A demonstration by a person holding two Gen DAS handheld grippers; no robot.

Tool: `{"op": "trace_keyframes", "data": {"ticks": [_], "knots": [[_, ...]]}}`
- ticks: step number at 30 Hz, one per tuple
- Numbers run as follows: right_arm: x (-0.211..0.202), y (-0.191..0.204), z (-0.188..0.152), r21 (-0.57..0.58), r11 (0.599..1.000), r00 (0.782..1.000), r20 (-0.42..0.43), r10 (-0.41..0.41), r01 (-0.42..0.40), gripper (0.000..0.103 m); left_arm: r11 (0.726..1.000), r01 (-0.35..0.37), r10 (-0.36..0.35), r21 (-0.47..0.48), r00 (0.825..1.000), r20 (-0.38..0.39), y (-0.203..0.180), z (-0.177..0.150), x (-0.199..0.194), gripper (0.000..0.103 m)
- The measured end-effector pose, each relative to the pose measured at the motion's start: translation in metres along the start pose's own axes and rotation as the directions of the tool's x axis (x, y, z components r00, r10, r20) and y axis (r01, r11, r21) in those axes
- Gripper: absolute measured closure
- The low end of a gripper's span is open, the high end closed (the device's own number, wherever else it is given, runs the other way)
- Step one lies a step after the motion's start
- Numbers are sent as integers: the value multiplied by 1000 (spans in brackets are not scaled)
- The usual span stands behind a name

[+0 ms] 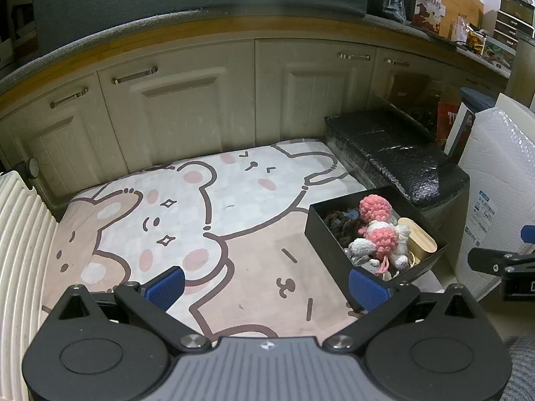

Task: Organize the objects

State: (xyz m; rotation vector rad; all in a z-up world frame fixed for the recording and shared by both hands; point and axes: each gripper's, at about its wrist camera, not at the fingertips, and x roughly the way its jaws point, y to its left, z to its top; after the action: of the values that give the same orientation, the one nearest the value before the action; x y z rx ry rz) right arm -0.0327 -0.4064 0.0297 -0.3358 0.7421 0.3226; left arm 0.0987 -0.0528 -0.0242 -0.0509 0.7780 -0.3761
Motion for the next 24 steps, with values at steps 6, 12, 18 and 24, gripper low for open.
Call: {"op": "trace_keyframes", "data": {"ticks": [6,12,18,24], "knots": [[0,1,0,1,1000,1000,-1,3,-3,0,1000,5,-5,6,1000,-2,1,0,0,0],[0,1,0,2,1000,1000,-1,4,-4,0,1000,13,-13,13,1000,-4,1,0,0,0],[0,1,0,3,1000,1000,-1,4,-4,0,1000,19,-19,20,1000,-6,2,-1,0,0],[0,2,0,6,1000,1000,-1,6,-6,0,999,23,-23,23,1000,-8,4,-3,0,0]]}}
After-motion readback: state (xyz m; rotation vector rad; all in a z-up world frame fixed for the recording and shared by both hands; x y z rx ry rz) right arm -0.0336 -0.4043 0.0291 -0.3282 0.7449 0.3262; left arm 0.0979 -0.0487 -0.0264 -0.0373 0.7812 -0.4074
